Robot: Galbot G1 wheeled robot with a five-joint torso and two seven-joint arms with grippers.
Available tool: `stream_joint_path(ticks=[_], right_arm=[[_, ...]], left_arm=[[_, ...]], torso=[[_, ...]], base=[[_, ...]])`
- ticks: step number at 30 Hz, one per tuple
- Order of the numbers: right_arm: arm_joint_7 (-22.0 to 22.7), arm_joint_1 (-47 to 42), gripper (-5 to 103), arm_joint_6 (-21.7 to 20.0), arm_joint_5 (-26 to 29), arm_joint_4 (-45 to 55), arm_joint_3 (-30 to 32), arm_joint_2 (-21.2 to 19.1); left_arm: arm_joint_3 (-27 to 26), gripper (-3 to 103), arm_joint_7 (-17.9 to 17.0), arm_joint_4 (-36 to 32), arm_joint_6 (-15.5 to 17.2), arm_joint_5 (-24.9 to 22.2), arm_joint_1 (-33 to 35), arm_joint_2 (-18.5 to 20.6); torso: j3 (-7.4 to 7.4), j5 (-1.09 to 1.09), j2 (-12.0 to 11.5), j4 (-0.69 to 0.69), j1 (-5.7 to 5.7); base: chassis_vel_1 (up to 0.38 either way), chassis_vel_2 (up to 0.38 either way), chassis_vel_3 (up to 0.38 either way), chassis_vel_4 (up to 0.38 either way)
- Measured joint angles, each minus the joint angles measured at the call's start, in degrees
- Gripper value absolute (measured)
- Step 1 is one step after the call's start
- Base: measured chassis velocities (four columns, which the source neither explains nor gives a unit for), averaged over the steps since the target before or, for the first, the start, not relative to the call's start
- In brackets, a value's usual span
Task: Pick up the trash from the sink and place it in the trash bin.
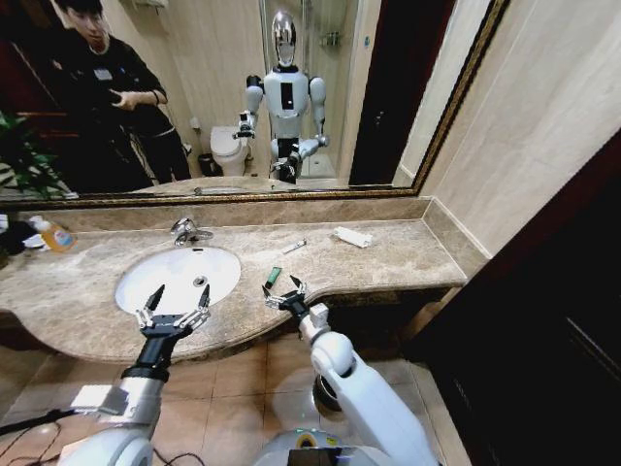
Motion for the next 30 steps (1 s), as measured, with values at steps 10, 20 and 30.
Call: stream_joint_path(ticks=[10,20,30], right_arm=[[4.30,3.83,100,-1.35,-0.58,-5.29,-1.88,3.78],[9.14,6.23,100,-1.97,-3.10,-10.31,-2.24,6.53],[10.47,5.57,100,-2.08,-4.07,-10.82,-2.23,7.19]], left_arm=[[-0.01,100,0.00,0.00,0.00,0.00,0.00,0.00],[0.00,100,0.00,0.00,0.00,0.00,0.00,0.00],[0.00,100,0.00,0.00,0.00,0.00,0.00,0.00]], torso=[[-0.01,0.01,0.00,0.00,0.00],[-0.01,0.01,0.00,0.00,0.00],[-0.01,0.02,0.00,0.00,-0.01]], base=[[0.000,0.000,0.000,0.000],[0.000,0.000,0.000,0.000],[0.000,0.000,0.000,0.000]])
